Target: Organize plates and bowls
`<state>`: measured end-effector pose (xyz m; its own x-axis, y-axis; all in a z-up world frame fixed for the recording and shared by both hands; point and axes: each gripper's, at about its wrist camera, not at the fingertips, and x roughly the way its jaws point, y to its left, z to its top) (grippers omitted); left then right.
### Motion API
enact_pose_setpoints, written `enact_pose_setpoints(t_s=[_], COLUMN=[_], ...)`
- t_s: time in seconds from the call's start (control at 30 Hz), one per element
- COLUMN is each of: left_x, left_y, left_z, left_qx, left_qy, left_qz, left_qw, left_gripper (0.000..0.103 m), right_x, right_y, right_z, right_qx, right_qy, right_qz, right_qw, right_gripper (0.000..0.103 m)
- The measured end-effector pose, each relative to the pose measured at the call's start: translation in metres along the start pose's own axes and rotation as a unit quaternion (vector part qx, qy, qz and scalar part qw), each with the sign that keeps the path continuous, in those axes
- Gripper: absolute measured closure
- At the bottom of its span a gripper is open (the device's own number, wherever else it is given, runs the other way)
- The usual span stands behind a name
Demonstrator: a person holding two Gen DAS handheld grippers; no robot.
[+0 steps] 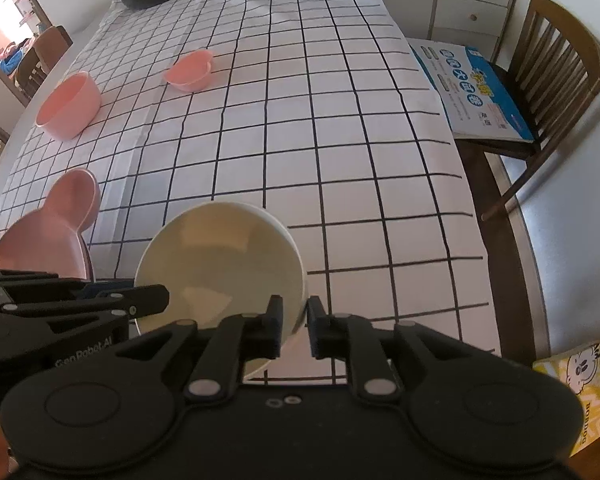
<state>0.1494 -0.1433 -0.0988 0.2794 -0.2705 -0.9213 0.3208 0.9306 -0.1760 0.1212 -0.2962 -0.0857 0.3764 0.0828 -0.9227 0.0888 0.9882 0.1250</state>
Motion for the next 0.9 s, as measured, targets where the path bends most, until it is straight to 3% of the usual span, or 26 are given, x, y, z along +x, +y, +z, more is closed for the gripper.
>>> enact_pose_setpoints(t_s=[0.17,0.5,0.6,0.73,0.83,0.9], left_x=[-0.006,-0.034,-0.046,-0.061,-0.072,-0.080], left_y=[0.004,0.011,0.014,0.021,0.032,0.040], left_z=[0.000,-0.002,-0.001,0.000,0.001,0.003], left_qx=[-0.006,-0.004,-0.008,-0.016,-0.038,-0.055], left_qy=[-0.004,-0.032,-0.050,-0.077,-0.099,-0.115], left_qz=[-0.006,-0.013,-0.016,-0.012,-0.010,-0.006], left_qw=[1.0000,0.9994,0.9986,0.9968,0.9943,0.9918], left_gripper=[0.094,0.093,0.089,0.070,0.041,0.035], right_x=[-0.007,-0.031,-0.037,-0.045,-0.050,-0.054], right_y=[-0.003,0.002,0.007,0.014,0.020,0.026], right_z=[0.004,0.010,0.014,0.020,0.025,0.030], right_qx=[-0.001,-0.027,-0.036,-0.049,-0.061,-0.072], right_qy=[-0.011,-0.033,-0.042,-0.052,-0.062,-0.070], right_qz=[-0.005,0.026,0.030,0.040,0.044,0.048], right_qw=[1.000,0.999,0.998,0.997,0.995,0.994], right_gripper=[0.083,0.069,0.065,0.058,0.048,0.042])
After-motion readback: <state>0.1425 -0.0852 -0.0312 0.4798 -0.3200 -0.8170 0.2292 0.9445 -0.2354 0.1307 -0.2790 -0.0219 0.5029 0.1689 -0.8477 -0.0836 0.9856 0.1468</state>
